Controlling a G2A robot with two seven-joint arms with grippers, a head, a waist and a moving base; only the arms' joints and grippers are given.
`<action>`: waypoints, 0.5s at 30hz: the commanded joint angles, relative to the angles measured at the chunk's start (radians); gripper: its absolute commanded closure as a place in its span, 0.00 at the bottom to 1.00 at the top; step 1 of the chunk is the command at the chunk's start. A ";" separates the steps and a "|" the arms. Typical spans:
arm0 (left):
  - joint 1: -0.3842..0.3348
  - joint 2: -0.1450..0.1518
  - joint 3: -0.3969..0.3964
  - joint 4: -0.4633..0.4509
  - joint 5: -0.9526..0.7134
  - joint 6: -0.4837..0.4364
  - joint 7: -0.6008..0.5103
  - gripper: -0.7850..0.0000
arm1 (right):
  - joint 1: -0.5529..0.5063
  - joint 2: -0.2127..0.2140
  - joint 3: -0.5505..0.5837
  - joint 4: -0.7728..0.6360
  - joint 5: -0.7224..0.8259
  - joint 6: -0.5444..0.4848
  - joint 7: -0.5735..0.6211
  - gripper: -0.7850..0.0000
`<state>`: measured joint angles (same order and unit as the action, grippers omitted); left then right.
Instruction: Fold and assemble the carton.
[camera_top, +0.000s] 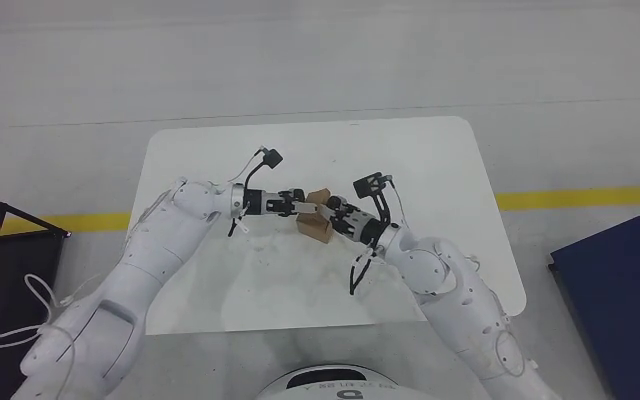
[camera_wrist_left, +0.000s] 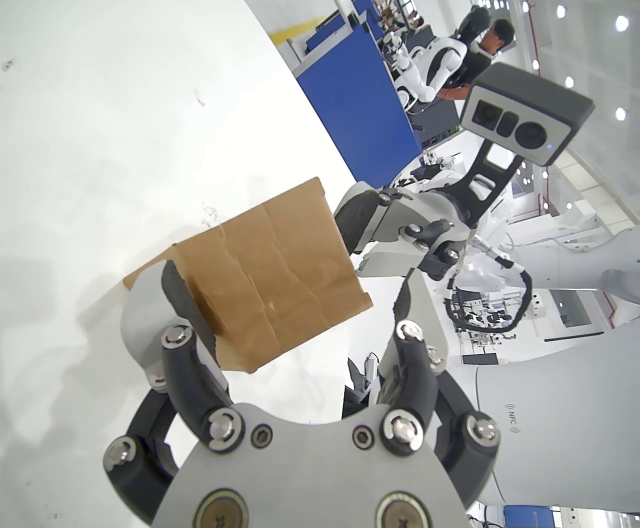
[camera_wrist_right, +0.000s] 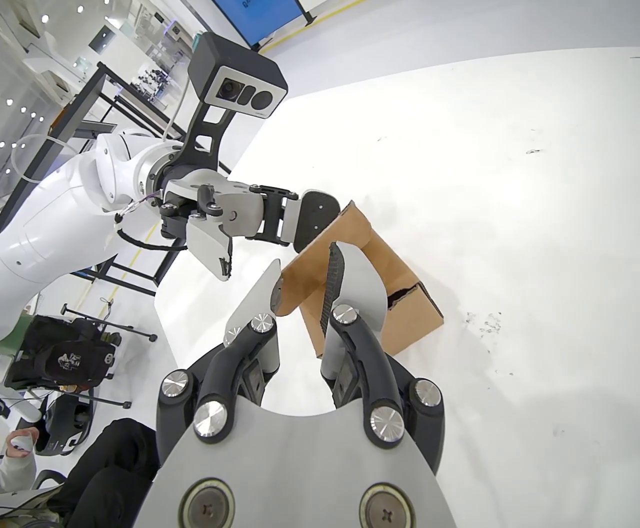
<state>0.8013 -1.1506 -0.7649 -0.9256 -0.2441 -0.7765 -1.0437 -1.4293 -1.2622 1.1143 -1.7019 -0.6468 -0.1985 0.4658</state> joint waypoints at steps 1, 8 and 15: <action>-0.002 0.002 0.008 0.003 -0.002 -0.004 0.004 0.00 | 0.013 -0.002 -0.006 0.015 0.007 0.003 0.001 0.71; -0.014 0.004 0.034 0.016 -0.004 -0.004 0.004 0.00 | 0.022 -0.002 -0.010 0.032 0.008 0.017 -0.006 0.68; -0.033 -0.002 0.055 0.026 0.013 0.000 0.001 0.00 | 0.007 0.004 0.001 0.011 -0.029 0.043 -0.011 0.63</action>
<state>0.7713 -1.1519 -0.7116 -0.9027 -0.2355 -0.7775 -1.0425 -1.4195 -1.2597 1.1138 -1.6857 -0.6642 -0.1633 0.4554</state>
